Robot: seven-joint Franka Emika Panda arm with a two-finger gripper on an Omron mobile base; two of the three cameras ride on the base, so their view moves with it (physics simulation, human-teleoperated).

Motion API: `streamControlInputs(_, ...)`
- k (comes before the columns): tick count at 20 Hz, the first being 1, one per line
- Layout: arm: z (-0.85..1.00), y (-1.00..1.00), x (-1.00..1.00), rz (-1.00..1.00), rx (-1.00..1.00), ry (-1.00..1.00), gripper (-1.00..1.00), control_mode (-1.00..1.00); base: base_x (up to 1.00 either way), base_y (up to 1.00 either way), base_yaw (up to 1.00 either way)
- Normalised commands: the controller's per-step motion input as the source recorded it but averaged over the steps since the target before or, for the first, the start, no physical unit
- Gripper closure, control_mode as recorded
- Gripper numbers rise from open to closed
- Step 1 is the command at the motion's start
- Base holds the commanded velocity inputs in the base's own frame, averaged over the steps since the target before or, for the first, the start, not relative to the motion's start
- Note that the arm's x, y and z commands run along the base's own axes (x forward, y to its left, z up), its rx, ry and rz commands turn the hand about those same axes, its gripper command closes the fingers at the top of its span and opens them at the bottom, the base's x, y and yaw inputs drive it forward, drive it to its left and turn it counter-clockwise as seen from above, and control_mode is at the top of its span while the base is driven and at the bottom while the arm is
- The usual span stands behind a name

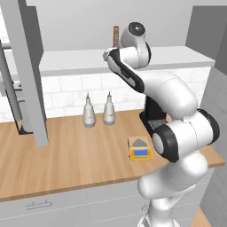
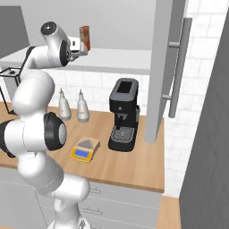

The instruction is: Pick the bar and place it on the digital scale for weighing, and close the cabinet.

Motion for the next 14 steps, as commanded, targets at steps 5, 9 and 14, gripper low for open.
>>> streamControlInputs(5,-0.06,0.00,-0.39,0.00,0.01,0.07,1.00,-1.00,0.00,0.00,0.00)
streamControlInputs(9,0.00,-0.03,-1.00,0.00,0.10,0.11,1.00,-1.00,0.00,0.00,0.00)
streamControlInputs(14,0.00,-0.13,-1.00,0.00,0.10,0.00,1.00,-1.00,0.00,0.00,0.00)
